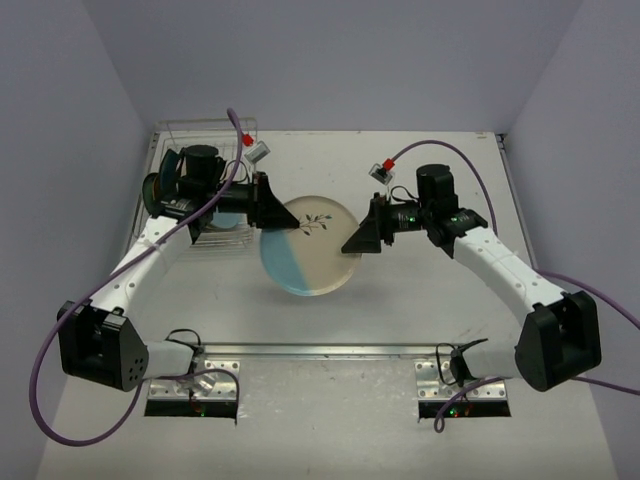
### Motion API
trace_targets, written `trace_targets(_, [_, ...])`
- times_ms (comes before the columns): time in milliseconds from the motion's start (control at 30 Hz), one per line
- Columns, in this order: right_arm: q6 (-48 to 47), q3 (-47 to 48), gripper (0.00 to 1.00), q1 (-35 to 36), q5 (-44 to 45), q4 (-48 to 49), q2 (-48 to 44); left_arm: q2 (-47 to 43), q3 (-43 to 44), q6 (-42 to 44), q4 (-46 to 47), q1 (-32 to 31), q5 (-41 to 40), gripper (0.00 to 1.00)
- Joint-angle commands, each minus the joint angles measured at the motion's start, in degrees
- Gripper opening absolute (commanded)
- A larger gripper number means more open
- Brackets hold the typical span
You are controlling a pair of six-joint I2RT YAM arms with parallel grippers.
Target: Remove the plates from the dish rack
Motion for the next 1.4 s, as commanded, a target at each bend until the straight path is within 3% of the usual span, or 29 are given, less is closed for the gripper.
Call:
trace_targets(0, [0.62, 2.07, 0.52, 1.26, -2.22, 3.86, 0.79, -0.35, 0.96, -1.88, 6.18, -1.14, 5.84, 0.00])
trace_targets(67, [1.17, 1.77, 0.39, 1.27, -2.75, 4.32, 0.79, 0.02, 0.81, -1.88, 6.48, -1.13, 5.54, 0.00])
trace_targets(100, [1.19, 1.54, 0.23, 1.25, -3.06, 4.27, 0.79, 0.06, 0.73, -1.95, 6.65, -1.08, 5.10, 0.00])
trace_targets(167, [1.12, 1.02, 0.02, 1.32, -3.27, 3.48, 0.63, 0.15, 0.53, -2.12, 7.00, -1.06, 3.47, 0.00])
trace_targets(233, [1.86, 0.34, 0.00, 1.19, -3.86, 3.18, 0.33, 0.21, 0.57, -2.30, 6.94, -1.06, 0.80, 0.05])
trace_targets(267, [2.06, 0.00, 0.00, 1.16, -4.02, 3.20, 0.26, 0.24, 0.62, -2.32, 6.87, -0.99, 0.33, 0.14])
trace_targets(333, [4.56, -1.65, 0.00, 0.15, -4.76, 4.00, -0.09, 0.32, 0.98, -1.78, 5.44, -0.96, -2.37, 0.59])
trace_targets(367, [7.12, -2.97, 0.00, -0.88, -5.56, 5.87, -0.09, 0.21, 1.15, -1.49, 4.75, -0.79, -3.86, 0.73])
trace_targets(433, [15.00, -5.36, 0.00, -5.09, -7.84, 13.55, 0.13, -0.43, 1.38, -0.48, 2.96, -0.34, -8.30, 0.97])
trace_targets(467, [18.37, -6.50, 0.00, -7.42, -8.41, 16.69, 0.43, -0.77, 1.60, -0.19, 2.17, 0.18, -10.33, 1.00])
trace_targets(600, [23.77, -8.80, 0.00, -16.00, -7.71, 20.77, 2.66, -1.78, 2.64, -0.30, 0.68, 3.88, -15.75, 1.00])
trace_targets(700, [26.14, -9.55, 0.00, -23.23, -1.85, 22.84, 5.21, -2.13, 4.14, -0.07, -0.62, 7.30, -19.70, 1.00])
trace_targets(967, [29.98, -0.97, 0.00, -37.32, 8.64, 27.13, 21.02, -4.28, 3.67, 0.62, -0.88, 8.95, -23.93, 1.00])
trace_targets(1367, [36.55, 11.62, 0.00, -40.59, 20.81, 33.43, 41.74, -4.86, 3.10, 2.93, -2.30, 9.05, -27.33, 1.00])
